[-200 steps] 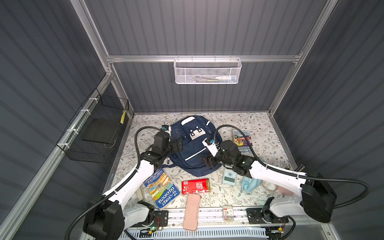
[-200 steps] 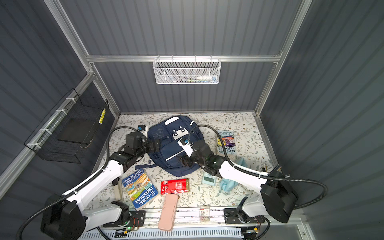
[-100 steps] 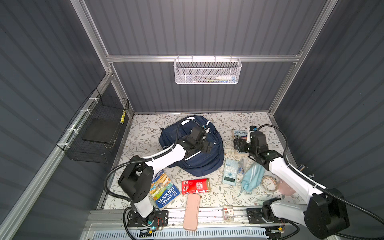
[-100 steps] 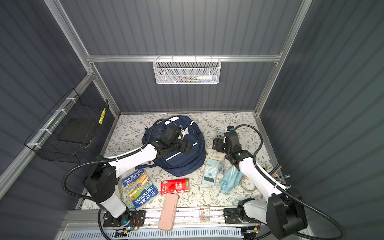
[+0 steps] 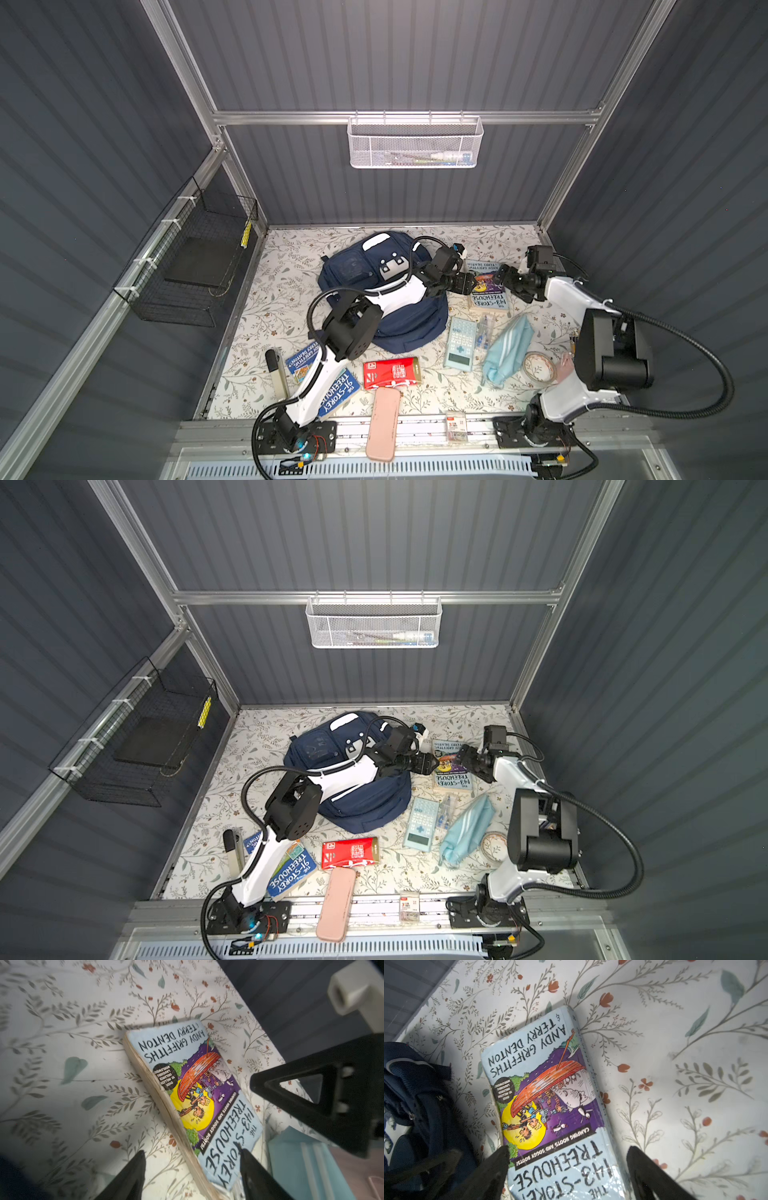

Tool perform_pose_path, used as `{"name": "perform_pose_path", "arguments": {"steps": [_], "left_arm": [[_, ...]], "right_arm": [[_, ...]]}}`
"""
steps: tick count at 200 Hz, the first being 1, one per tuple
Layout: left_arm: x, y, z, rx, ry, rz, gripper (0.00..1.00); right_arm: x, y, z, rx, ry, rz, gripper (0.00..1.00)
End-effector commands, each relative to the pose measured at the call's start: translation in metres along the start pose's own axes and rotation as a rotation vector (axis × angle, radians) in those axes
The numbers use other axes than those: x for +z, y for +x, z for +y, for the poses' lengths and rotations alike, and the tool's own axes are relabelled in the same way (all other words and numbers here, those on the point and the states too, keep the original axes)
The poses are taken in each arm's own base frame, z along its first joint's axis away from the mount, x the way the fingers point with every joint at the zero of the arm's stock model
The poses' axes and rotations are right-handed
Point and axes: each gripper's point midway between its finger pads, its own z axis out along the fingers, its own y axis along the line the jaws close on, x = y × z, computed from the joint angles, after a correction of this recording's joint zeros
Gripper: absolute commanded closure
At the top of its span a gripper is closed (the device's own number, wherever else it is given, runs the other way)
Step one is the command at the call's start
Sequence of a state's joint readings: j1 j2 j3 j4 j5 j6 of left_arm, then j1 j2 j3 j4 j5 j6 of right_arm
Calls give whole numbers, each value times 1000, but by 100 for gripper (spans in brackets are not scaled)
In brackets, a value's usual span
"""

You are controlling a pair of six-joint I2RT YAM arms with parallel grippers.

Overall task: Pack the student bag
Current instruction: 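Grasp the purple book with the right gripper while the left moves to the bag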

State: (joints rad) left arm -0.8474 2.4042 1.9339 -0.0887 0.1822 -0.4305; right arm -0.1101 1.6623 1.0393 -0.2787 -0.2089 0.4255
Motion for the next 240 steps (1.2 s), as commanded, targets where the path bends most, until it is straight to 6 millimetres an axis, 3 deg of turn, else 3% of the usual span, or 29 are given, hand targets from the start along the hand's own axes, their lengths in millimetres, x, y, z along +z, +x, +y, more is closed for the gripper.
{"name": "perform_pose_path", "arguments": {"steps": [1,20,55,98,130,151,174,196,210,221,227,240], "left_arm": [[10,-12,-5,-22,8,-3,28],[28,-1,10,-33,-37,26,32],[47,13,27,-50,-82,60,55],[60,40,52,-98,-167,120,64],[68,60,53,-152,-121,140,75],[73,71,53,-178,-98,156,81],[74,72,50,-196,-73,153,87],[79,79,51,-218,-62,164,90],[83,85,51,-241,-48,174,89],[84,88,49,-248,-38,173,89],[84,88,49,-251,-36,172,89],[84,90,48,-254,-33,172,90]], "right_arm": [[9,5,-5,26,-44,73,12],[21,6,-9,33,-49,114,13],[34,15,-1,47,-114,189,17],[51,26,8,89,-186,284,23],[53,32,31,95,-320,303,25],[39,21,59,84,-494,254,29],[33,12,74,72,-564,240,32],[41,15,72,102,-537,264,29],[53,25,42,125,-305,288,28],[51,29,28,119,-198,273,29],[50,29,30,116,-209,262,29],[47,24,56,114,-397,224,33]]}}
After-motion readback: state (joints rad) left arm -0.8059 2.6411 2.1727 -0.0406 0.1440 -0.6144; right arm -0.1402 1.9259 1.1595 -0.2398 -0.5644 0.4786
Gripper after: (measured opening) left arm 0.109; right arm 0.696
